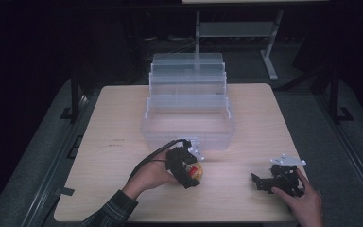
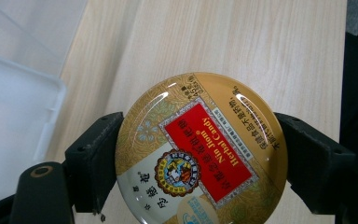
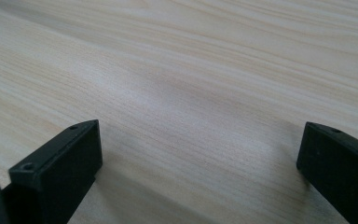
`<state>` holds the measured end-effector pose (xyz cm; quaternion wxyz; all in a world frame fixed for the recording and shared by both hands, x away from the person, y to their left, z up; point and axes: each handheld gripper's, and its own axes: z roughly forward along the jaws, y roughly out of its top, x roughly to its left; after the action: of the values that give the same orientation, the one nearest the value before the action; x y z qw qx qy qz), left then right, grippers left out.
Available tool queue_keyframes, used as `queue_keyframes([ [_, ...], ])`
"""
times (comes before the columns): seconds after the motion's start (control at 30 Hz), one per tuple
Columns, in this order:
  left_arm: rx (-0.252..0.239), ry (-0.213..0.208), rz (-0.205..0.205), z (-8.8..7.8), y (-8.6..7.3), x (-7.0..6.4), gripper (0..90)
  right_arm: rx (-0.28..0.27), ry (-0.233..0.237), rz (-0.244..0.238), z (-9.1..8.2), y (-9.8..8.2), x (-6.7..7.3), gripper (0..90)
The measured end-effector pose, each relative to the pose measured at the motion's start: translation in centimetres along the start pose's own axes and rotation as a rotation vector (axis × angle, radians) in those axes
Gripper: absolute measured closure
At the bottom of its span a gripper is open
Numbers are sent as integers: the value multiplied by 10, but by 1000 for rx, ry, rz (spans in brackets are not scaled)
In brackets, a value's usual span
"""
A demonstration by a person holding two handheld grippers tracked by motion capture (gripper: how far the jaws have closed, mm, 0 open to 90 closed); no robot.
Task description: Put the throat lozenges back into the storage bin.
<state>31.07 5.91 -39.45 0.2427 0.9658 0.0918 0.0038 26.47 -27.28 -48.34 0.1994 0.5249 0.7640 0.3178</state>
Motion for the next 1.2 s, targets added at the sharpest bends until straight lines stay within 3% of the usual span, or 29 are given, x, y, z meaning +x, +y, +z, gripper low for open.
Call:
queue_keyframes([
  [1.2, -12, 33, -2, -44, 8, 15, 194, 0, 1, 0, 0, 0, 0, 0],
])
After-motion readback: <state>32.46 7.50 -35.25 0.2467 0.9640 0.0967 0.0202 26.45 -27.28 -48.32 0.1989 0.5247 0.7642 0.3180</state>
